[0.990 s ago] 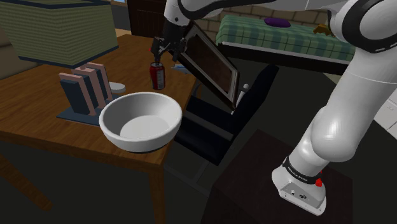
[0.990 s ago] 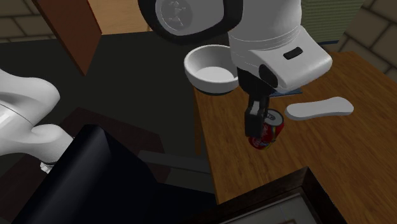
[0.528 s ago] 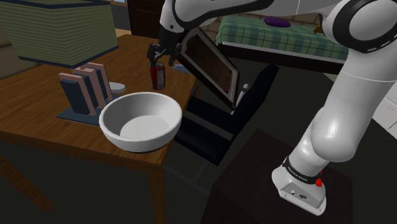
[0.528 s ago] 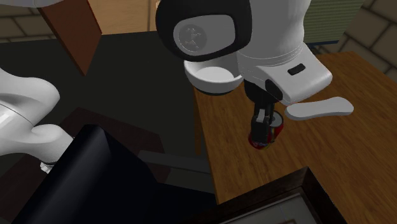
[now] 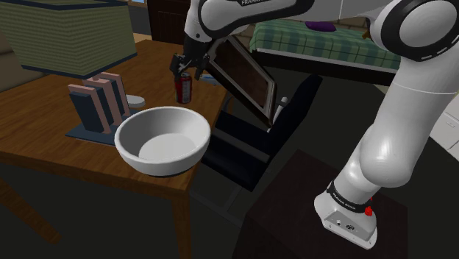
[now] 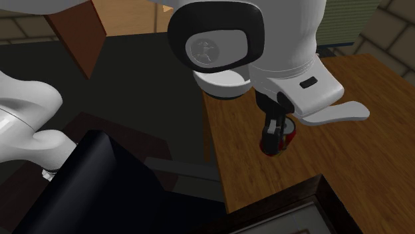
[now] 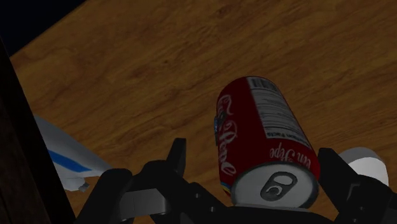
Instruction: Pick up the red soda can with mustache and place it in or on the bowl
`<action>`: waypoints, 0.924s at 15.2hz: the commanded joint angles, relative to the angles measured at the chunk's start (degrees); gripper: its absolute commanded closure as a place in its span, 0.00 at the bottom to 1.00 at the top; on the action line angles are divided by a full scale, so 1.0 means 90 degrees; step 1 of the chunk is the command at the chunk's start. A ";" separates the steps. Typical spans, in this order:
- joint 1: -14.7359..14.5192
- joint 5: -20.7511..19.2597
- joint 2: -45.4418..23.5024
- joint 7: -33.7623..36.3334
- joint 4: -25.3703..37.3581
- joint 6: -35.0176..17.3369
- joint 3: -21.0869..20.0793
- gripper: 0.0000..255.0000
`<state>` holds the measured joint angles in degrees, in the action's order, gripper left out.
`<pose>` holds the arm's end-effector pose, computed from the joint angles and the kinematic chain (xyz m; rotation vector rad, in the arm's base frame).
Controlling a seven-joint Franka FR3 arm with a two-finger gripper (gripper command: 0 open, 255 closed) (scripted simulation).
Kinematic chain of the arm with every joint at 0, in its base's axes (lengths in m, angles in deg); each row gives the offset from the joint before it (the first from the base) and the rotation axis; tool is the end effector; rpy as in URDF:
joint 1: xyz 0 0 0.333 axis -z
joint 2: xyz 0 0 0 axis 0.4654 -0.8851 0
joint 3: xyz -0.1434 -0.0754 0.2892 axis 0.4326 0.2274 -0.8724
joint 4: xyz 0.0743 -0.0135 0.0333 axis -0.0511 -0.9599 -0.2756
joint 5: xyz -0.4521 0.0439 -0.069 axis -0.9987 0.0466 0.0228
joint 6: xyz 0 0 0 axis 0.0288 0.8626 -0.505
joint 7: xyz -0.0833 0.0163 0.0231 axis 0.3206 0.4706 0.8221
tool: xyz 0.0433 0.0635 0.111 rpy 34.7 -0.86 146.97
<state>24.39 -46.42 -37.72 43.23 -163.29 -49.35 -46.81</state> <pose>0.6805 0.1862 0.4831 -3.0128 0.0457 -0.3769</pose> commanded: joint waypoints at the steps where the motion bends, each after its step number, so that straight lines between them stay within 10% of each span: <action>1: 0.0000 0.0000 0.0000 0.0000 0.0000 0.0000 0.0000 1.00; 14: 0.0000 0.0006 0.0031 0.0003 0.0302 0.0333 -0.0003 1.00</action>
<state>24.39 -46.35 -37.44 43.22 -161.54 -47.34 -46.84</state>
